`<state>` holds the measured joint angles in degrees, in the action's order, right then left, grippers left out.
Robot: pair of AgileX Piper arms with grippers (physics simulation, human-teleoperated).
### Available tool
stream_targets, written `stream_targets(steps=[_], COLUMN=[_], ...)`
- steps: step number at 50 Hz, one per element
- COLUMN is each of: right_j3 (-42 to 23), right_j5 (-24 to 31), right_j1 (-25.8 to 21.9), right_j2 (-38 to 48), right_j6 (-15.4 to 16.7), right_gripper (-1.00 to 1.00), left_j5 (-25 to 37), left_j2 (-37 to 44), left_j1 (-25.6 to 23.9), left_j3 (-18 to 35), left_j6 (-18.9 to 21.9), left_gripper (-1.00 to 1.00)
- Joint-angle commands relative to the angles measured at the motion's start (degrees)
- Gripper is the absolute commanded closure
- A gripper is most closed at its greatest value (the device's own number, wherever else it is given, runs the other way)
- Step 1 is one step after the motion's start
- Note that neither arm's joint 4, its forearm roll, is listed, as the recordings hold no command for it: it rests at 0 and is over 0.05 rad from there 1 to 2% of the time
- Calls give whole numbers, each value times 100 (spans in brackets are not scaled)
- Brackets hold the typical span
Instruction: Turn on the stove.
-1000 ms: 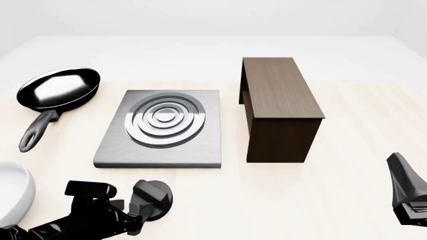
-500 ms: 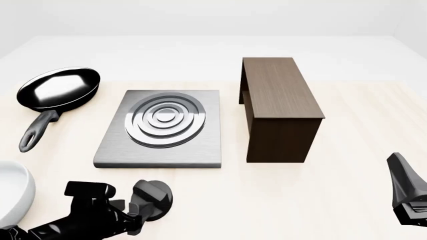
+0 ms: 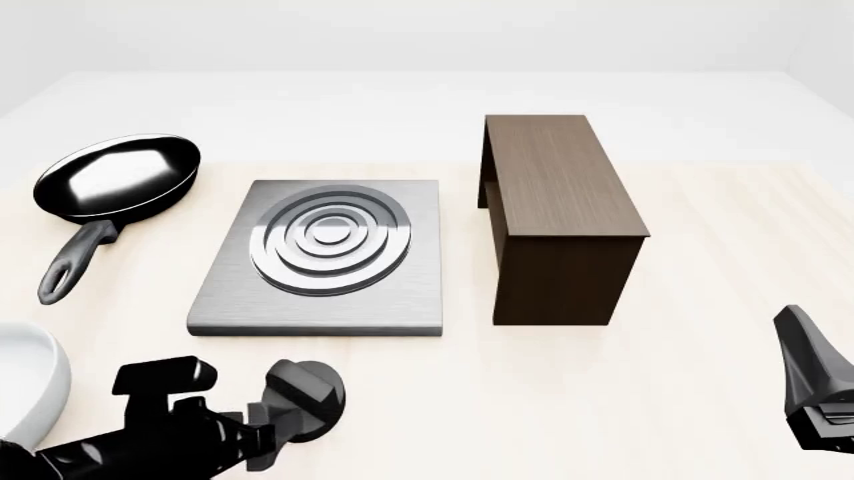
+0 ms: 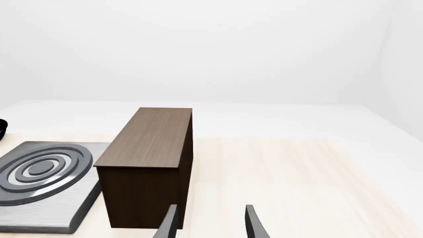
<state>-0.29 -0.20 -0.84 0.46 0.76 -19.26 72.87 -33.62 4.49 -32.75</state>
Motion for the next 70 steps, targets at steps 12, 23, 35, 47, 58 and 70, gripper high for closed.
stream_targets(steps=[12, 23, 35, 47, 58, 70], right_j3=[3, 3, 3, 3, 3, 3], right_j5=[6, 6, 6, 6, 6, 6], right_j1=[51, 49, 51, 50, 49, 49], right_j2=[-9, -9, -9, -9, -8, -9], right_j6=[0, 0, 0, -2, 0, -1], right_gripper=[-100, -100, -100, -100, -100, -100], left_j5=[2717, 3702, 3915, 3998, 3960, 3703], left_j2=[-2429, -3157, -3211, -3067, -2868, -2589], left_j1=[622, 1187, 1775, 2475, 3154, 3445], left_j3=[763, 1432, 1841, 2466, 2833, 2822], left_j6=[596, 1045, 1390, 1741, 2021, 2158], left_gripper=[-100, -100, -100, -100, -100, -100])
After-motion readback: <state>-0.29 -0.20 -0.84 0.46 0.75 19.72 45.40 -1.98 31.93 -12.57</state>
